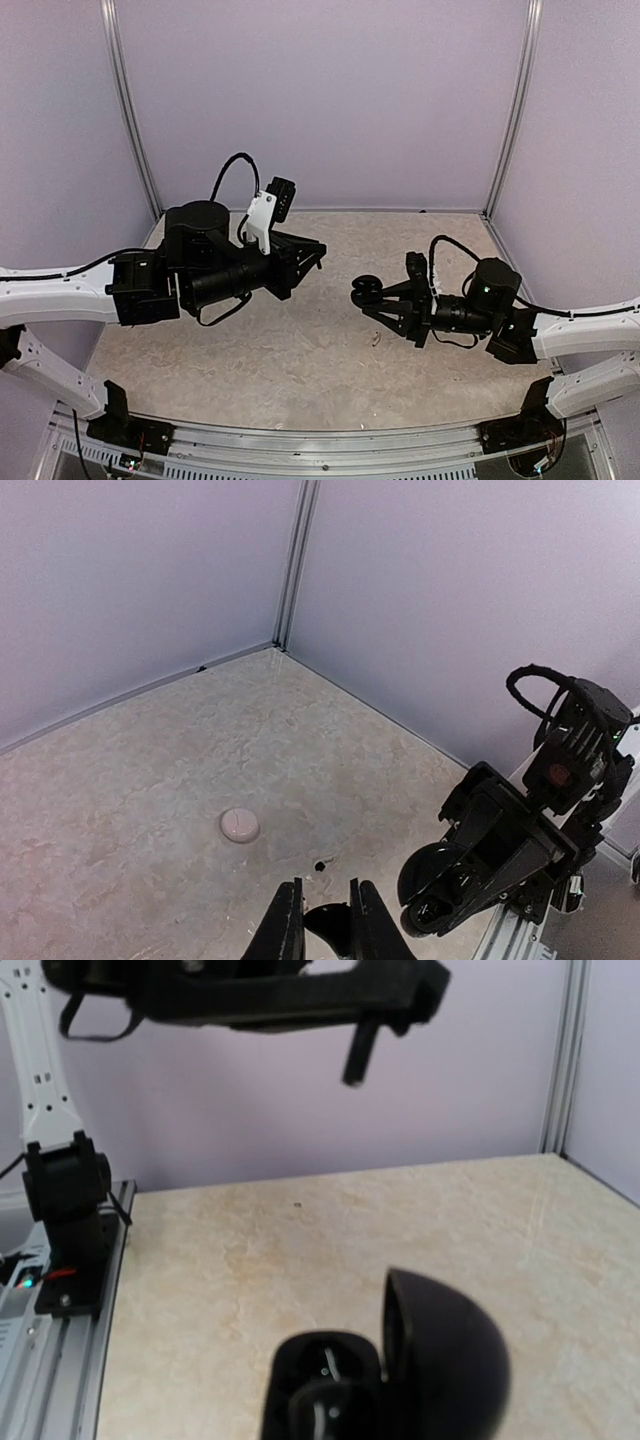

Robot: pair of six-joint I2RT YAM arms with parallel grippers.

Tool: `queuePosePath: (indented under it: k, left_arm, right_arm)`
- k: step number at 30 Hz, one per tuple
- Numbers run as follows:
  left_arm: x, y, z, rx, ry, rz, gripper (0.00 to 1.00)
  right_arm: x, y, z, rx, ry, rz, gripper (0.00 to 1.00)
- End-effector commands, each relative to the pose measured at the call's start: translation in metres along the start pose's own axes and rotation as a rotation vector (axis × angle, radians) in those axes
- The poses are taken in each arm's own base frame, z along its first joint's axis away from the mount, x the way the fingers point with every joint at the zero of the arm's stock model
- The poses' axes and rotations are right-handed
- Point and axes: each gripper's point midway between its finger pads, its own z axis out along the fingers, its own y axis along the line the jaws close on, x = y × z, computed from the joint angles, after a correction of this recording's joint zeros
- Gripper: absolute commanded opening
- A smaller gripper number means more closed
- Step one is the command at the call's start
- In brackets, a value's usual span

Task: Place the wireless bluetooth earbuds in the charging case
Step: Place the left earbud in the left side groove of the charging case.

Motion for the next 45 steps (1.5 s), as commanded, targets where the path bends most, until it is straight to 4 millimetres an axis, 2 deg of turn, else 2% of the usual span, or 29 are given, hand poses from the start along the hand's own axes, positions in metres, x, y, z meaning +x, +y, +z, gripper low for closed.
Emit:
queuePosePath:
  k: [1, 12, 27, 45]
  left_arm:
    - [-0.022, -0.021, -0.005, 0.058, -0.104, 0.007, 0.16]
    - [-0.012, -0.048, 0.007, 0.109, -0.096, 0.034, 0.16]
    - [-0.001, -0.055, 0.022, 0.122, -0.081, 0.04, 0.16]
    - [0.015, -0.057, 0.034, 0.127, -0.053, 0.041, 0.15]
  right_arm:
    - [-0.023, -0.002, 0.0, -0.005, -0.077, -0.038, 0.0]
    - [-0.027, -0.005, 0.005, 0.009, -0.076, -0.023, 0.0]
    - [-0.029, -0.001, 0.017, -0.015, -0.075, 0.001, 0.0]
    - [-0.038, 0.002, 0.019, -0.026, -0.1, 0.006, 0.0]
